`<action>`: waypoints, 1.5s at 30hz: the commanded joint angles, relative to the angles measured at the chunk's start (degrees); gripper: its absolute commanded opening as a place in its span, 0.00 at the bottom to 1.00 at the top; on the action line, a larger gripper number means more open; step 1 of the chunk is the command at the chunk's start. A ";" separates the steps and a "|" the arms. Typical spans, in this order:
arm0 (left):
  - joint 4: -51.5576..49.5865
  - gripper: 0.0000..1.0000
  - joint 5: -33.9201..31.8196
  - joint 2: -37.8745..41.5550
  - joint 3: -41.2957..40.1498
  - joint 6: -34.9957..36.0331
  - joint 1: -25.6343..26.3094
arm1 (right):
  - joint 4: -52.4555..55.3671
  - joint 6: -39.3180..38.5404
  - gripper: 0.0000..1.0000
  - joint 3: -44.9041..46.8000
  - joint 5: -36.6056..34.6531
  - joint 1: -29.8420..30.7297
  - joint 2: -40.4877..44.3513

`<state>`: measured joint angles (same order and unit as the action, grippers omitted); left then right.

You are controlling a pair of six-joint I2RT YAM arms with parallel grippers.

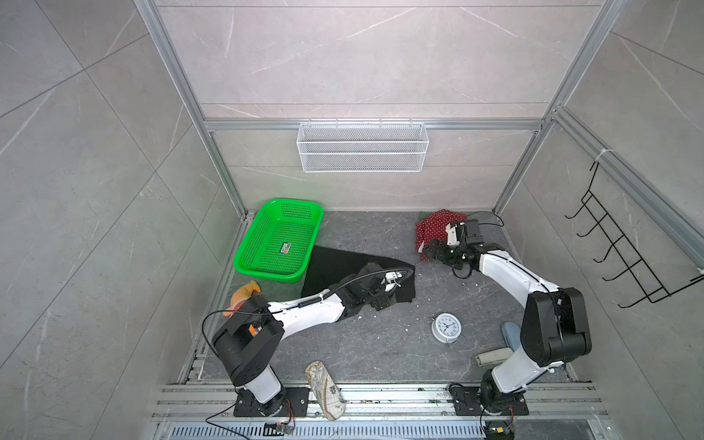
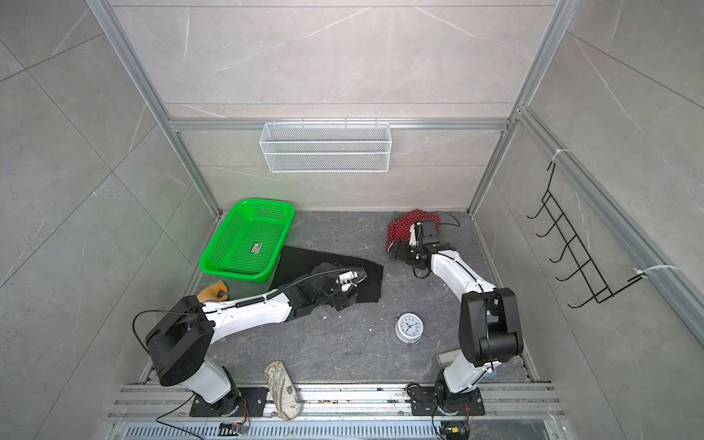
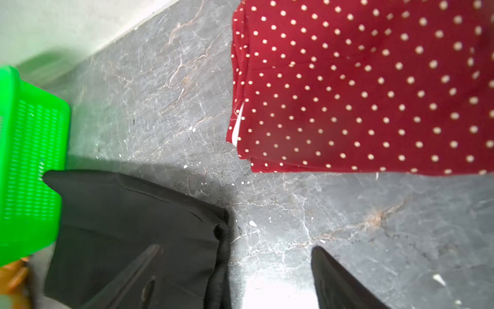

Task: Fold and stack skirts
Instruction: Fold the skirt at the center of the table.

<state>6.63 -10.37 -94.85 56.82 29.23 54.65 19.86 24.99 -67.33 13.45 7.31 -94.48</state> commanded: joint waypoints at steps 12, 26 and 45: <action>5.06 0.90 -3.72 -15.72 8.92 5.24 3.27 | 3.56 -0.43 0.85 1.95 7.99 -0.34 7.94; 3.36 0.64 -3.78 -22.18 12.24 3.48 3.25 | 3.26 -0.55 0.82 2.95 9.13 -0.81 6.76; 6.58 0.17 6.10 -18.13 9.65 -1.29 0.95 | 0.44 3.47 0.79 8.02 15.06 -1.02 4.14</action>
<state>10.57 -8.25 -117.21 67.57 30.35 56.51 19.81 27.33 -59.07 26.22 6.50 -88.49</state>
